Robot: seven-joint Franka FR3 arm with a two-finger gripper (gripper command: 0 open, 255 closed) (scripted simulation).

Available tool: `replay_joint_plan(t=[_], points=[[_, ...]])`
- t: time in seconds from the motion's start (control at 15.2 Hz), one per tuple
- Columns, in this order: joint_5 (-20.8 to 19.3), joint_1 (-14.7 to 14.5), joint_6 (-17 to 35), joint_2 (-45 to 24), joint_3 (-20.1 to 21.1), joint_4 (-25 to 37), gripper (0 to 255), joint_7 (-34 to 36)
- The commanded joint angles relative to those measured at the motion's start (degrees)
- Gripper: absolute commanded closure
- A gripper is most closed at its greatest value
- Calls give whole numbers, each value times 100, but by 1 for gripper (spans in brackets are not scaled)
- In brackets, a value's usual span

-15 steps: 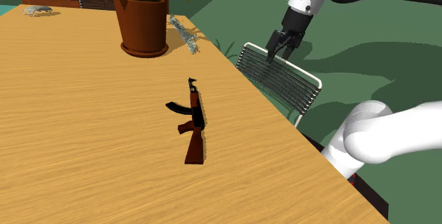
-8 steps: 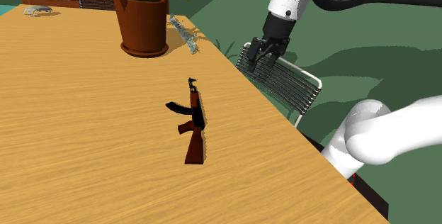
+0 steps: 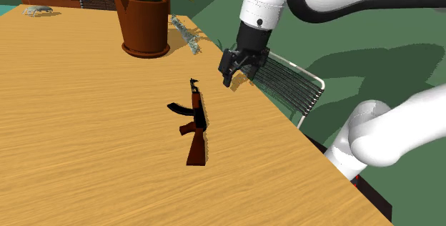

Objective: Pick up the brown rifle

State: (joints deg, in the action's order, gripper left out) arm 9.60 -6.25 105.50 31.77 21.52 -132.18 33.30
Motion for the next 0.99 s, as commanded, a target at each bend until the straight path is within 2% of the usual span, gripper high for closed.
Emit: replay_joint_plan(t=[0.0,0.26,0.53,0.92], points=[[27,-20,102,-305,255,201,0,287],[-38,-30,261,-971,765,688,0,886],[-283,-23,379,-1744,1277,1277,0,1547],[-306,-36,769,-1828,1329,961,0,1586]])
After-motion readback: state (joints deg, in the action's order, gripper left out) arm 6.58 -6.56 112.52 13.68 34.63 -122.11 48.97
